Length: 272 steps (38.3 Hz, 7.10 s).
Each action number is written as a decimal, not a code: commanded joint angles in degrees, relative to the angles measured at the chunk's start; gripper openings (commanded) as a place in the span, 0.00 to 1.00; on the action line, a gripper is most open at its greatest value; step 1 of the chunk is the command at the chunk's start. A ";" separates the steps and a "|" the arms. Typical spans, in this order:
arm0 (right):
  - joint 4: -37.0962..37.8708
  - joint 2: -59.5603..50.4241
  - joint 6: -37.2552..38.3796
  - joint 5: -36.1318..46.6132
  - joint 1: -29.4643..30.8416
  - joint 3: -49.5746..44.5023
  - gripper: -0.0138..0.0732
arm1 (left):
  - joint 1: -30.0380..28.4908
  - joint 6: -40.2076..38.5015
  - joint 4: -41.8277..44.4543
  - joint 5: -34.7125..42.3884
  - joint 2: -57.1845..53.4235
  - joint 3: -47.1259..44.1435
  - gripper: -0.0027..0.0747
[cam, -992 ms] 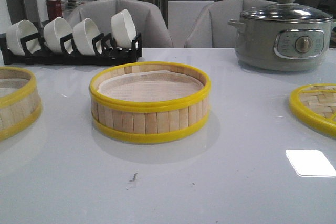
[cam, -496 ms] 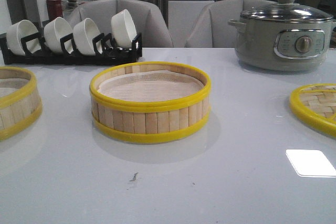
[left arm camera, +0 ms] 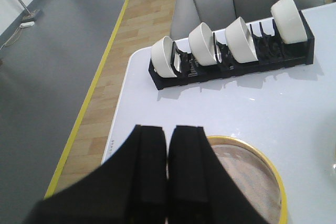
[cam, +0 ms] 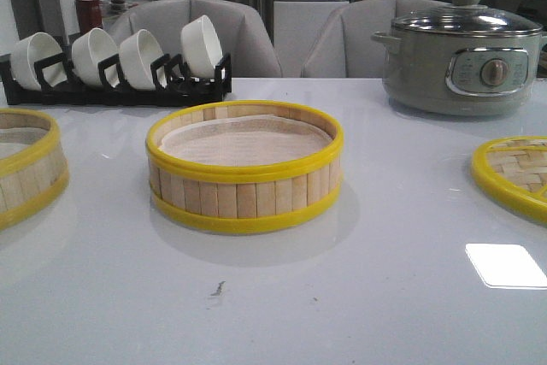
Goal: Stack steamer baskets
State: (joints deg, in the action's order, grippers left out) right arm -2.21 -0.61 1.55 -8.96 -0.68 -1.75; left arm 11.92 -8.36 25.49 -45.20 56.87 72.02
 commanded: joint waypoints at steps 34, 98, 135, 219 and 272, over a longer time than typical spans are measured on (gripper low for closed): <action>-6.47 38.18 -0.36 -16.88 -2.37 44.63 0.22 | 0.25 -0.04 -3.61 1.94 2.30 1.77 0.15; -7.02 57.41 -0.32 -21.09 -2.37 54.27 0.58 | 0.25 6.41 -22.48 5.70 36.45 1.89 0.55; -7.02 57.41 -0.32 -21.08 -2.37 54.27 0.58 | 0.25 6.41 -21.60 8.42 46.50 2.02 0.18; -7.02 57.41 -0.32 -21.96 -2.37 54.27 0.58 | 32.80 6.31 -23.08 -9.33 57.64 37.66 0.15; -7.02 57.41 -0.32 -22.46 -2.37 54.27 0.58 | 32.80 6.31 -25.90 -4.41 58.52 38.02 0.15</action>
State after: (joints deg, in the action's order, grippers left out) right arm -9.62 57.37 1.45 -34.83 -2.93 50.26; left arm 44.39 -2.05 0.00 -54.06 118.59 107.72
